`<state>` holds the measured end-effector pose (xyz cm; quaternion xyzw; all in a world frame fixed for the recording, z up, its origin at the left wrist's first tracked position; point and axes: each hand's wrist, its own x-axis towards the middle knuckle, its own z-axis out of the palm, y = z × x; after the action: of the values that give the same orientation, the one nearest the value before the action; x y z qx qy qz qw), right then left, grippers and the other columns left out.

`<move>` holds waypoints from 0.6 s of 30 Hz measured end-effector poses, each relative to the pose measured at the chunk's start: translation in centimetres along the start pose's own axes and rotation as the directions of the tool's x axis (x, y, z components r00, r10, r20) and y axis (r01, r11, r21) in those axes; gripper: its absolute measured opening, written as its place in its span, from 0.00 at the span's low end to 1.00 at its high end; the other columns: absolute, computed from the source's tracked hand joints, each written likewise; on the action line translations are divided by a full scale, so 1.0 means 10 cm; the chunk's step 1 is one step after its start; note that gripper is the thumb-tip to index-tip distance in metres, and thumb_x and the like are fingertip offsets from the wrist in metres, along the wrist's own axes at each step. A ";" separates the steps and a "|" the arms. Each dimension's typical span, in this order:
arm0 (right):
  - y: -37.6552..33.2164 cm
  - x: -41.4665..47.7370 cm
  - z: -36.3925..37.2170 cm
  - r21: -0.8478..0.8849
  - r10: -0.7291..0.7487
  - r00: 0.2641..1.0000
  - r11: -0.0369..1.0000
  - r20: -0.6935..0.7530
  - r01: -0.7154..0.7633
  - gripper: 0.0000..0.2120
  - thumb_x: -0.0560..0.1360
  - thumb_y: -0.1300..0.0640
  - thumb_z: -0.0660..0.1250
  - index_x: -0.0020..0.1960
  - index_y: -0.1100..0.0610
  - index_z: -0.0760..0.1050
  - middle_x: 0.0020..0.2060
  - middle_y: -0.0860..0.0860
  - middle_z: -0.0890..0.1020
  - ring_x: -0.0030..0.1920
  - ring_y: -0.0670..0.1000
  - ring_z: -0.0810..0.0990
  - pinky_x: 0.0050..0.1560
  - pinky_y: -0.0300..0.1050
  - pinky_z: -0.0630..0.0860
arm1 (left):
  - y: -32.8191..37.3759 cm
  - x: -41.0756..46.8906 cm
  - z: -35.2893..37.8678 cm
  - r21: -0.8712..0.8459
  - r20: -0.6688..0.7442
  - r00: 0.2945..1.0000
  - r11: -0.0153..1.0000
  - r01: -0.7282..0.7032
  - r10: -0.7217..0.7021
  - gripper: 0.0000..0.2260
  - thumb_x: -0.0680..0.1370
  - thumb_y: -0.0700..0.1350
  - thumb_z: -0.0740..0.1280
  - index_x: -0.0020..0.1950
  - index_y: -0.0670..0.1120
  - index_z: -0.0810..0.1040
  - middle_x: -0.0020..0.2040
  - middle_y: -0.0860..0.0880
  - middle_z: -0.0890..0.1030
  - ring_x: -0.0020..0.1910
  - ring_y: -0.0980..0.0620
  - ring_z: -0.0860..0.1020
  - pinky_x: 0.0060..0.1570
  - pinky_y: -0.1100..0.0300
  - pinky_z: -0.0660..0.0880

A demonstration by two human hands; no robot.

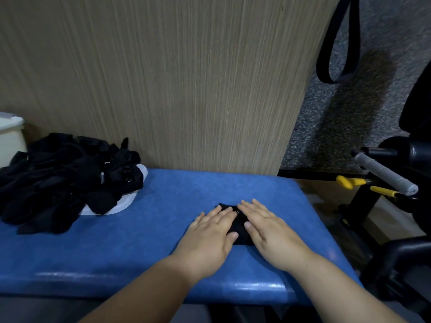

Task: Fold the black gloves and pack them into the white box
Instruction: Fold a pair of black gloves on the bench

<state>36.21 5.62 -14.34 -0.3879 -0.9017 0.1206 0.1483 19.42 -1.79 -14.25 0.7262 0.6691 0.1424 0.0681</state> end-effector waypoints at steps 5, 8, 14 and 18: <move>0.01 0.00 -0.04 -0.039 0.047 0.990 0.998 0.136 -0.042 0.25 0.82 0.46 0.48 0.78 0.48 0.50 0.76 0.41 0.54 0.76 0.42 0.45 0.76 0.44 0.49 | -0.07 -0.01 -0.03 -0.014 0.093 0.996 1.000 0.007 -0.005 0.24 0.83 0.56 0.49 0.78 0.57 0.47 0.78 0.60 0.46 0.77 0.60 0.43 0.76 0.52 0.40; 0.00 0.01 -0.03 -0.043 0.066 0.990 0.997 0.128 -0.061 0.25 0.82 0.45 0.48 0.78 0.48 0.51 0.76 0.42 0.55 0.77 0.43 0.47 0.76 0.45 0.50 | -0.12 -0.02 -0.04 -0.007 0.128 0.991 0.999 0.038 -0.037 0.25 0.83 0.57 0.48 0.78 0.58 0.45 0.78 0.60 0.42 0.77 0.59 0.42 0.75 0.50 0.40; -0.10 -0.02 -0.11 -0.097 0.109 0.993 0.990 0.037 -0.105 0.27 0.79 0.39 0.54 0.74 0.49 0.62 0.69 0.46 0.70 0.71 0.49 0.64 0.71 0.43 0.60 | -0.21 -0.08 -0.09 0.006 0.075 0.983 0.986 0.166 -0.166 0.24 0.83 0.57 0.46 0.78 0.58 0.43 0.79 0.58 0.49 0.77 0.55 0.42 0.75 0.47 0.39; -0.21 -0.05 -0.20 -0.066 0.201 0.978 0.977 -0.060 -0.205 0.26 0.75 0.33 0.56 0.66 0.46 0.72 0.55 0.47 0.78 0.58 0.50 0.75 0.56 0.43 0.71 | -0.29 -0.09 -0.13 -0.002 -0.083 0.943 0.946 0.323 -0.322 0.24 0.82 0.56 0.49 0.78 0.52 0.51 0.76 0.54 0.59 0.77 0.51 0.51 0.74 0.52 0.51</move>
<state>35.89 4.04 -11.92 -0.4862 -0.8567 0.0925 0.1452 16.20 -2.52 -13.94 0.6007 0.7820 0.1553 0.0588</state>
